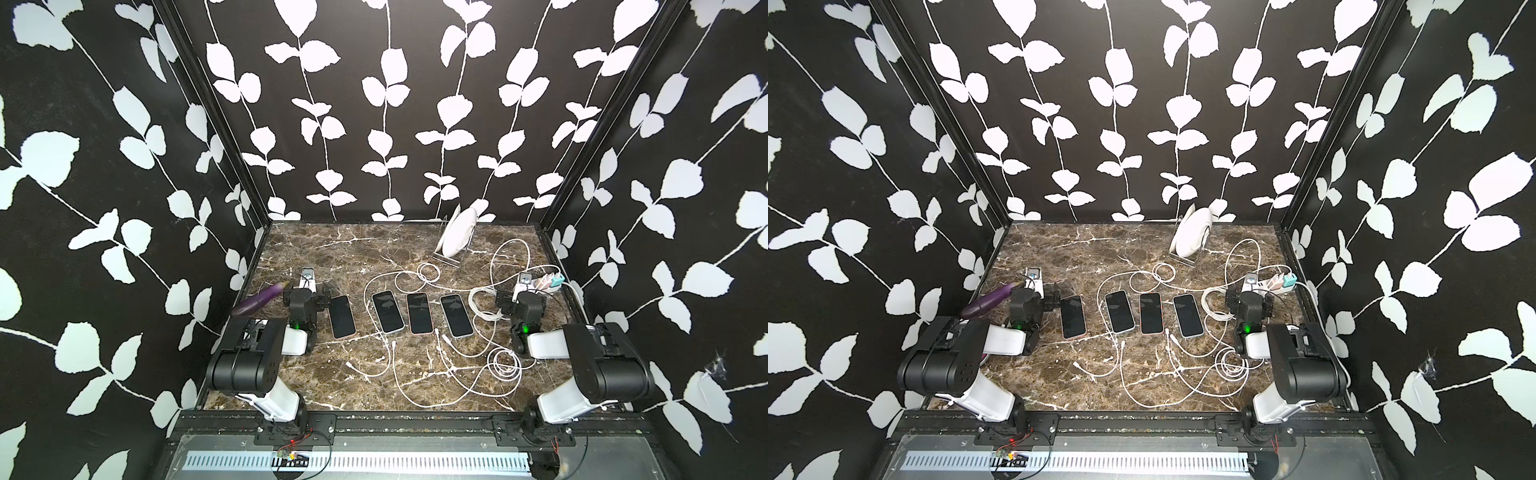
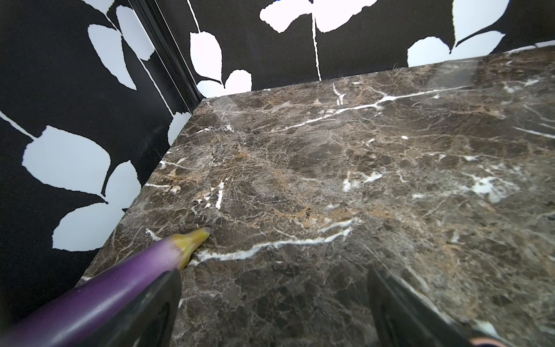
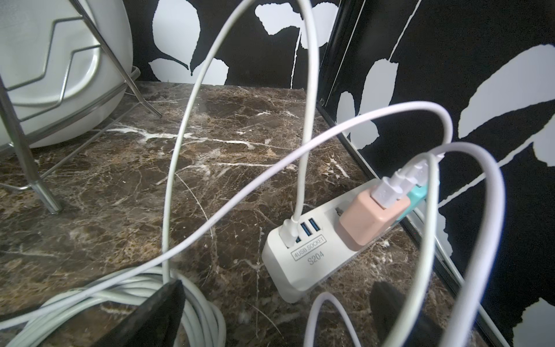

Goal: Unplug the charging cable from the phone
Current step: Reset both arms

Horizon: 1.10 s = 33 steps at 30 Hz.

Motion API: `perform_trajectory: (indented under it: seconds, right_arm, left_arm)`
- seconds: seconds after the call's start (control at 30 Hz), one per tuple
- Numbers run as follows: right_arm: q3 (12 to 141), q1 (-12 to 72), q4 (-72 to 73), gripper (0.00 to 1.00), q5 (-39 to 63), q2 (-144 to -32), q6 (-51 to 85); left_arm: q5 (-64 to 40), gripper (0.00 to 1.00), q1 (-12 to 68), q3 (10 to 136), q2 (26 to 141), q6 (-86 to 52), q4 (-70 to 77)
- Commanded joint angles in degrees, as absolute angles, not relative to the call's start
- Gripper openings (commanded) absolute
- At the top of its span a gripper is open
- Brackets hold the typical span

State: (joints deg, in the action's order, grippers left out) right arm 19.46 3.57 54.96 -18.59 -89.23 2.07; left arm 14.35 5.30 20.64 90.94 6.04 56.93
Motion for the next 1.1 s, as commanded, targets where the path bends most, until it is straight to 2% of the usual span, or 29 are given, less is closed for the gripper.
perform_trajectory:
  seconds: [0.0,1.07]
  right_arm:
    - [20.56,3.51,56.03,0.99,-18.54,-88.94,1.79]
    - [20.61,3.51,56.01,1.0,-18.18,-88.96,1.61]
  left_arm:
    - [14.02,0.98,5.07,21.53,90.52,6.28,57.25]
    - [14.1,0.99,5.19,21.52,90.51,6.26,57.3]
